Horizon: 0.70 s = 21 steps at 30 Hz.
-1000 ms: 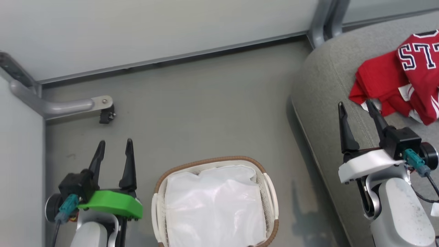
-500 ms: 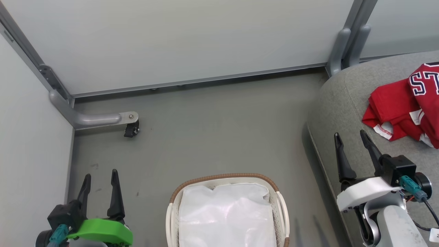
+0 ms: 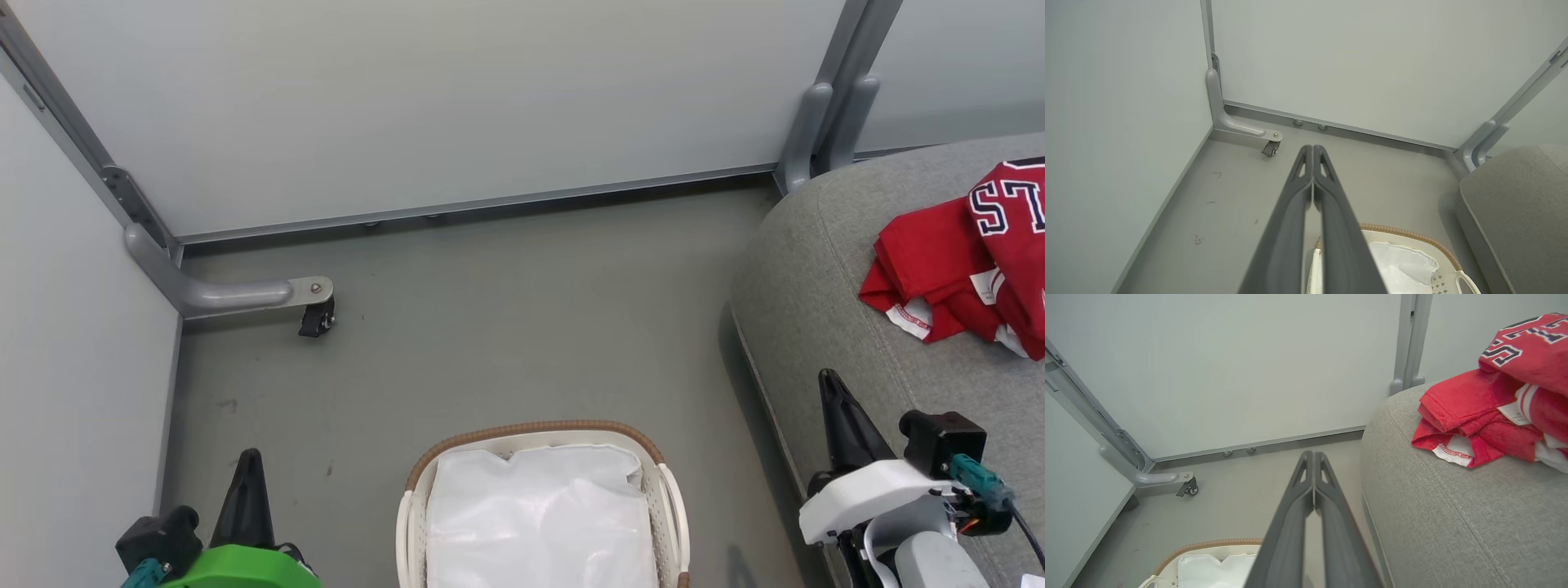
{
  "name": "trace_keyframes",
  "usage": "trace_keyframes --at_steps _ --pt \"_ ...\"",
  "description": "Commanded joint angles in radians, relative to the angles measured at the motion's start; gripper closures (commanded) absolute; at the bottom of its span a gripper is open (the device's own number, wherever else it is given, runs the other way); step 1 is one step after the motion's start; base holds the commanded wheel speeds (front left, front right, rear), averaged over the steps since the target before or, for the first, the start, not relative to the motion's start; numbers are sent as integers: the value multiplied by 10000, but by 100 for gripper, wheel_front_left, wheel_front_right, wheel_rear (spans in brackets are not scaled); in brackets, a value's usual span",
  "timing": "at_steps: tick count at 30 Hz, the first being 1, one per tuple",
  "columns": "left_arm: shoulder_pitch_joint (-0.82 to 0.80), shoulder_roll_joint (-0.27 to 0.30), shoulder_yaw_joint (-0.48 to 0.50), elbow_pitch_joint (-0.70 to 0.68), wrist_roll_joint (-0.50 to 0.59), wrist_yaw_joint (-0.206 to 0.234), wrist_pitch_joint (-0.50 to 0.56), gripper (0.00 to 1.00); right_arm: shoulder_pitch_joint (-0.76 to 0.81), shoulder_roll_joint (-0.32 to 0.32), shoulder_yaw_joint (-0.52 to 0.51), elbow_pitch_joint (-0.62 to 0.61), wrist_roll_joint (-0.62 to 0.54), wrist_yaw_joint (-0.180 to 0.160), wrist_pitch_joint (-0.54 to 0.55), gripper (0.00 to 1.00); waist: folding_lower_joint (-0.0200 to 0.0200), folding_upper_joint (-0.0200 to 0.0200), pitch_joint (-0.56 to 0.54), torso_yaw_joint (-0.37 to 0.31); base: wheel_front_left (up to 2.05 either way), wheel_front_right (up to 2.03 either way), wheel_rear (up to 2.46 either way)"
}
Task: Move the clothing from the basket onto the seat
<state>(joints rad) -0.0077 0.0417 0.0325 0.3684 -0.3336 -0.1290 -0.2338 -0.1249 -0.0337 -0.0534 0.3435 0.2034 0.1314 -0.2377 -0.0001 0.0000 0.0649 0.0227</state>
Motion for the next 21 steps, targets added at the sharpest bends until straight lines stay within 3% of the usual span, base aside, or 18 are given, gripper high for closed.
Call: trace_keyframes --at_steps 1,21 --pt "-120 29 66 -181 -491 -1 96 100 -136 -54 -61 -176 517 -1 115 100 1 0 -8 -3 0 0 0" --pt "-382 50 256 -477 -3659 -6 961 100 -23 -92 -168 -449 4025 -3 957 100 1 0 -108 -40 0 0 0"
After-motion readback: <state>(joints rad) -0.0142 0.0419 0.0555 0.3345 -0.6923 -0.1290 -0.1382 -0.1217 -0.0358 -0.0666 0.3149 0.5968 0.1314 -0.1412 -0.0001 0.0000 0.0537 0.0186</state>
